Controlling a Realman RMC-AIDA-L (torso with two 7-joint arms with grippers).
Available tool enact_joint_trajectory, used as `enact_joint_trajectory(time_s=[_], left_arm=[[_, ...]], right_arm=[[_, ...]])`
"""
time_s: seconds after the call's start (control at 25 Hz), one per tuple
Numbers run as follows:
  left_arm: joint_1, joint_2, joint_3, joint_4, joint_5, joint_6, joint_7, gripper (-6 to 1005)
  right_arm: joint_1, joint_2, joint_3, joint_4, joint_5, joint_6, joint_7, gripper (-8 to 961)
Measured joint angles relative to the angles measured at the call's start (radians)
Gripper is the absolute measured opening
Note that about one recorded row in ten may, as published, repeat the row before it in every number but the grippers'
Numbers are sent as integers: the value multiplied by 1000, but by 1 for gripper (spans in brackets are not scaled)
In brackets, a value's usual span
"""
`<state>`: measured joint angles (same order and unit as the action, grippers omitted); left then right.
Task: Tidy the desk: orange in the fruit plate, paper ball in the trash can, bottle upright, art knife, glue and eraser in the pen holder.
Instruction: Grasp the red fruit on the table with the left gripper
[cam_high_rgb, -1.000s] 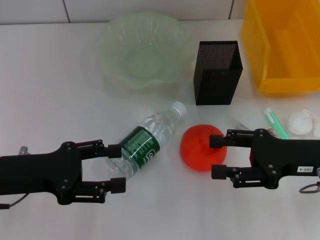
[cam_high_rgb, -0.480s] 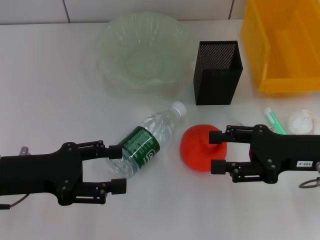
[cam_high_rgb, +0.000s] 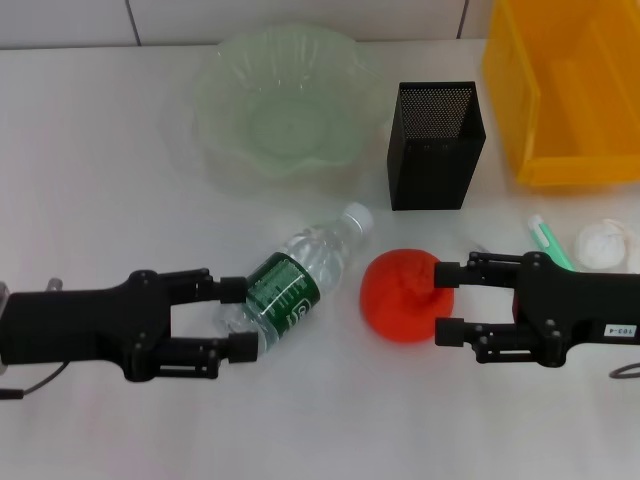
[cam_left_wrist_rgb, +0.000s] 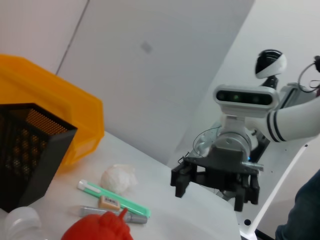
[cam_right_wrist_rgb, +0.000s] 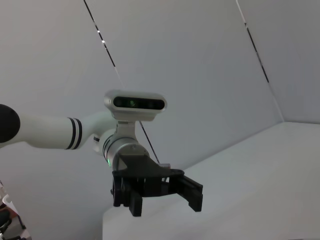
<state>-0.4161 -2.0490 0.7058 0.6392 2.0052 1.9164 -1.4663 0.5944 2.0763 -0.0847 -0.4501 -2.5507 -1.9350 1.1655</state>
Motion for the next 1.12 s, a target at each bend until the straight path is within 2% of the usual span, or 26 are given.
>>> enact_joint_trajectory(time_s=[0.28, 0.44, 0.56, 0.68, 0.8, 1.0, 1.08, 1.12], left_arm=[[-53, -11, 1, 70, 24, -22, -152, 729], [-106, -12, 1, 87, 61, -39, -257, 723], [-150, -17, 1, 112, 88, -47, -331, 718], [-167, -17, 2, 117, 91, -50, -356, 714], [-209, -17, 24, 127, 92, -72, -412, 709], [-222, -17, 59, 139, 92, -93, -435, 701], [-238, -21, 157, 168, 84, -149, -467, 698], [-238, -21, 157, 168, 84, -149, -467, 696]], right_arm=[[-70, -5, 6, -33, 46, 12, -7, 738], [-108, -18, 7, -38, 67, 18, -10, 738], [-124, -22, 7, -39, 76, 44, -11, 738], [-132, -23, 7, -39, 79, 81, -11, 738], [-139, -22, 7, -39, 80, 102, -10, 738], [-144, -23, 7, -39, 80, 107, -11, 738], [-145, -23, 6, -40, 80, 113, -12, 738], [-148, -24, 7, -43, 80, 117, -11, 739]])
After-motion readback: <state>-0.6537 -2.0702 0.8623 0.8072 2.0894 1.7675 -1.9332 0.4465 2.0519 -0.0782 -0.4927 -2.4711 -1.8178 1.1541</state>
